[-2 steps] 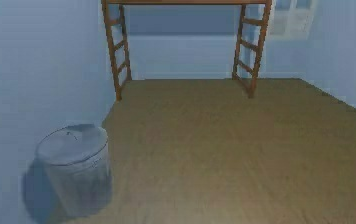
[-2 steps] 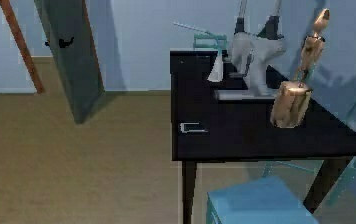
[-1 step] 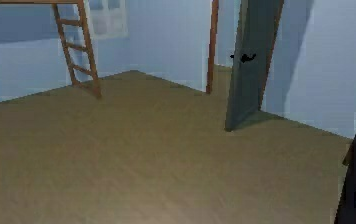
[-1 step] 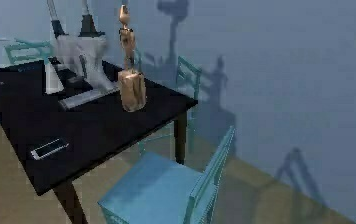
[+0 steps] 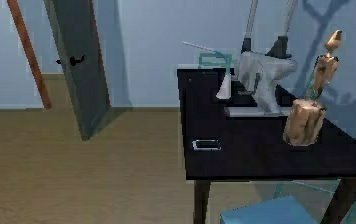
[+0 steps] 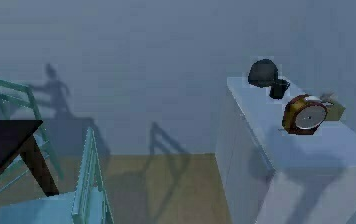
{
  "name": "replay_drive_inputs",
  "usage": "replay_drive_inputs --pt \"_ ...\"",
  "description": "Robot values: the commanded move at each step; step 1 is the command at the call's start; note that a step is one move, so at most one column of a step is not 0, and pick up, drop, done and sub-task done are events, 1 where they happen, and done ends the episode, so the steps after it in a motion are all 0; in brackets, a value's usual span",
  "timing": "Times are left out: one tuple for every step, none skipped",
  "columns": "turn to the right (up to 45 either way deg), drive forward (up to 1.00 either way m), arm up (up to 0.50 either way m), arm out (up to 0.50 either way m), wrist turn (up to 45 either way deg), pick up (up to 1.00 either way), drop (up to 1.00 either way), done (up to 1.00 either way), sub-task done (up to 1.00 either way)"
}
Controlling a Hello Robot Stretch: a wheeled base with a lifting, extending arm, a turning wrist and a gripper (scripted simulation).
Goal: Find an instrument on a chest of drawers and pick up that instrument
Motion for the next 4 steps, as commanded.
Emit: replay_drive_inputs --pt "30.0 0.00 0.00 0.00 0.0 0.00 0.00 0.00 0.00" --pt "45.0 0.00 0.00 0.00 0.0 0.00 0.00 0.00 0.00" --pt "42.0 0.00 0.00 0.00 0.0 0.00 0.00 0.00 0.00" --pt "0.0 0.50 0.00 0.00 0.0 0.00 0.00 0.00 0.00"
